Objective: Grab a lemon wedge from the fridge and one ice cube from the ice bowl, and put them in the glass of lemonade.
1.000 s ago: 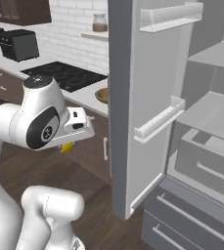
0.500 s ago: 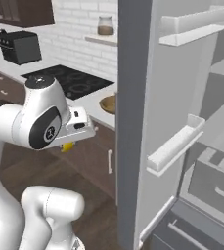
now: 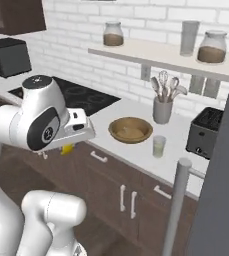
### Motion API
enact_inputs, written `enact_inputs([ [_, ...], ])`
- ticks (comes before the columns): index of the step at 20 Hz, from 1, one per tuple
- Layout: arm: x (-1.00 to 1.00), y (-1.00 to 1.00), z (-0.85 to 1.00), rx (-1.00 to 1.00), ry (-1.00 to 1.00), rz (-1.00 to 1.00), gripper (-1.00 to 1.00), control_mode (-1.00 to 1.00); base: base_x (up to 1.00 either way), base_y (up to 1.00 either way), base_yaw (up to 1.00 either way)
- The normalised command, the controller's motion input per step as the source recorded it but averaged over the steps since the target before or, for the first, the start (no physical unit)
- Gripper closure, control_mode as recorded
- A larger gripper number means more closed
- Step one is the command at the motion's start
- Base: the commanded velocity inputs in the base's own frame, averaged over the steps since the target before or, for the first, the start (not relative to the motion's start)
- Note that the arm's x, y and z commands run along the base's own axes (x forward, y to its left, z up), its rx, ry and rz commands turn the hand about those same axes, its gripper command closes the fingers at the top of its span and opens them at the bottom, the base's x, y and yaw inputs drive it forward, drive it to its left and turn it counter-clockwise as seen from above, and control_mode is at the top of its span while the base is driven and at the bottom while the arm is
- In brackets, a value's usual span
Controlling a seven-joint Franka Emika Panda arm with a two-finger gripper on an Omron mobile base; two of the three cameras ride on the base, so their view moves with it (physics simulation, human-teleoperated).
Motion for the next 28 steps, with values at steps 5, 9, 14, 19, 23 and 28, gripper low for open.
enact_inputs([
  [5, 0.0, 0.0, 0.0, 0.0, 0.0, 0.0, 1.0, 1.0, 0.97, -0.07, -0.48],
  [9, 0.0, 0.0, 0.0, 0.0, 0.0, 0.0, 1.0, 1.0, 0.66, -0.11, -0.55],
  [14, 0.0, 0.0, 0.0, 0.0, 0.0, 0.0, 1.0, 1.0, 0.37, -0.07, -0.52],
  [19, 0.0, 0.0, 0.0, 0.0, 0.0, 0.0, 1.0, 1.0, 0.18, -0.04, -0.31],
  [23, 0.0, 0.0, 0.0, 0.0, 0.0, 0.0, 1.0, 1.0, 0.53, -0.02, -0.18],
  [28, 0.32, 0.09, -0.06, 0.0, -0.02, -0.01, 1.0, -1.0, 0.49, 0.01, -0.03],
])
